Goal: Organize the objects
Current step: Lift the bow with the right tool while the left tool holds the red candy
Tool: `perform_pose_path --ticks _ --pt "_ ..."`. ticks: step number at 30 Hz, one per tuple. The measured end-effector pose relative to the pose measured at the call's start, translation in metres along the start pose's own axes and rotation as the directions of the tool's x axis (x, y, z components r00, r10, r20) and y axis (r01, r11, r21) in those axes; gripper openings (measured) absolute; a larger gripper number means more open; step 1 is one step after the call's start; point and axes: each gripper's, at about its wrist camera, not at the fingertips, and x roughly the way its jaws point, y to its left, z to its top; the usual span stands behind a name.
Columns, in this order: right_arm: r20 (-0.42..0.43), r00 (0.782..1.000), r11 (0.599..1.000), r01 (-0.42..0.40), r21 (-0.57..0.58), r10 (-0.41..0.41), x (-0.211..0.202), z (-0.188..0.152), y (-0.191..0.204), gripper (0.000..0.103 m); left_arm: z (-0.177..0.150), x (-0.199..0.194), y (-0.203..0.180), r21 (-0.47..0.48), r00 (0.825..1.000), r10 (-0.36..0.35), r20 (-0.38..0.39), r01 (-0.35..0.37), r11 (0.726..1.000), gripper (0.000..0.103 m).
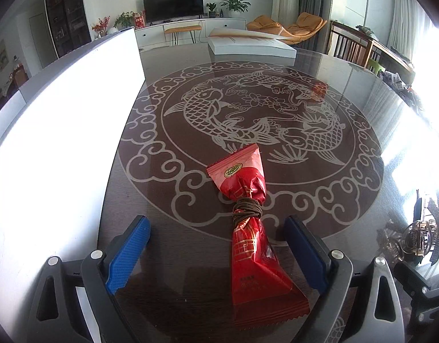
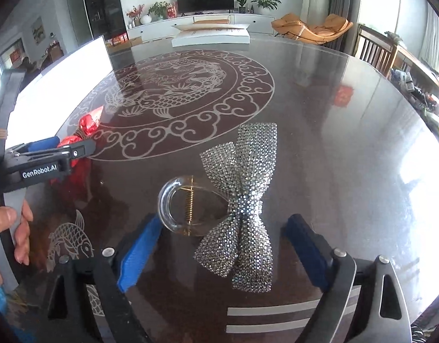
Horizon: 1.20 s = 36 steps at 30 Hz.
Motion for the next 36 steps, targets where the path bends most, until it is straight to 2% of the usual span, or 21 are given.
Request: perform_pose_path --ticks 3,36 --pt "-0.002 1.0 1.0 0.002 0.01 -0.002 0.0037 0.0005 -0.0009 0.103 0.0 0.0 0.0001 0.0 1.0 0.0 0.0 0.0 1.0 0.095" --pt "0.04 0.999 1.0 0.016 0.015 -0.016 0.0018 -0.0047 -0.0003 0.103 0.0001 0.0002 -0.0009 0.002 1.0 0.001 0.001 -0.001 1.0 0.096"
